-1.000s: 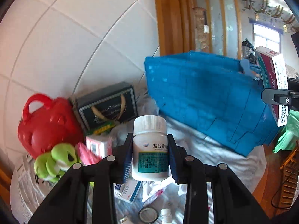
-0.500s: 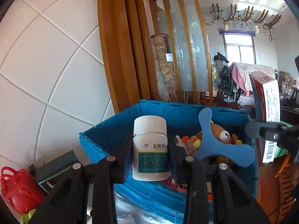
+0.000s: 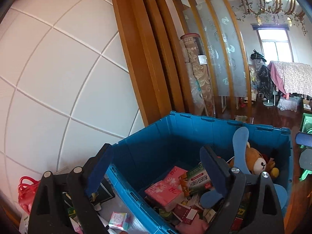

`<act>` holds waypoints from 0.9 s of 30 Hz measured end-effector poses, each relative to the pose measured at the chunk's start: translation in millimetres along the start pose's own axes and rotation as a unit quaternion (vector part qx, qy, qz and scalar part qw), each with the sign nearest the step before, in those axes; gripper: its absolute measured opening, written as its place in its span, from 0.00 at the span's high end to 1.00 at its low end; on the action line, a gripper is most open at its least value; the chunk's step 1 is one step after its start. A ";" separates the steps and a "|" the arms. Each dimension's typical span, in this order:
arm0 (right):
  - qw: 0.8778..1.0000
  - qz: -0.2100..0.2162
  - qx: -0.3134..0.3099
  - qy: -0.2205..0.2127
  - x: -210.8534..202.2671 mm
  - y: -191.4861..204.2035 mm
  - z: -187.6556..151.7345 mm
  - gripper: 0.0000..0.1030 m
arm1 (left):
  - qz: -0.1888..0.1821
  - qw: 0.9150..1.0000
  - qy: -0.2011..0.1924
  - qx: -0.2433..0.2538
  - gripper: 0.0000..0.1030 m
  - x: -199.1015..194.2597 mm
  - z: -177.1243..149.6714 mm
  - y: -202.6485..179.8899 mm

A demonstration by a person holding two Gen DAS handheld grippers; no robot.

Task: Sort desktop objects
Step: 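Carry the pill bottle with the left tool while the right tool carries the tablet box to the crate, then move both tools back to the pile on the table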

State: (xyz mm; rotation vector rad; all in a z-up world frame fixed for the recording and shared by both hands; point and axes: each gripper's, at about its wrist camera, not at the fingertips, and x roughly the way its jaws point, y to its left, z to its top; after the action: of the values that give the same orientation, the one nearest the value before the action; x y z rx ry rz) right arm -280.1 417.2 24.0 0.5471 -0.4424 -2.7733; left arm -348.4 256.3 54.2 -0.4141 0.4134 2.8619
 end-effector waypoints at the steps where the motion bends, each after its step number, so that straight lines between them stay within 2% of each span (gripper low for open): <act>1: 1.000 0.004 -0.001 0.004 -0.4 1.5 -3.9 0.07 | 0.011 1.000 -0.001 0.001 0.11 -2.1 -3.5 -0.2; 7: 1.000 0.016 -0.010 0.005 -8.5 4.5 -15.7 0.07 | 0.061 0.998 0.000 -0.006 0.11 -16.9 -22.9 8.1; 9: 1.000 0.017 -0.017 0.004 -9.6 6.6 -17.5 0.03 | 0.082 0.997 0.000 -0.009 0.11 -22.1 -28.2 12.3; 16: 0.999 0.039 -0.021 0.015 -1.0 22.4 -21.7 0.02 | 0.114 0.993 0.010 -0.037 0.11 -36.7 -50.8 45.3; 21: 0.998 0.054 -0.035 0.014 1.9 54.0 -21.7 0.01 | 0.135 0.990 0.024 -0.047 0.11 -49.8 -73.7 79.2; 27: 0.994 0.092 -0.050 0.030 15.5 107.2 -38.0 0.01 | 0.172 0.982 0.051 -0.065 0.11 -82.0 -120.4 140.5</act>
State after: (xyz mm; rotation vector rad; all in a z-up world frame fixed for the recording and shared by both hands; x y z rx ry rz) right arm -255.9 305.1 22.7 0.5353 -0.3220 -2.5796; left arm -278.0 73.7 2.5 -0.5649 0.3460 3.2258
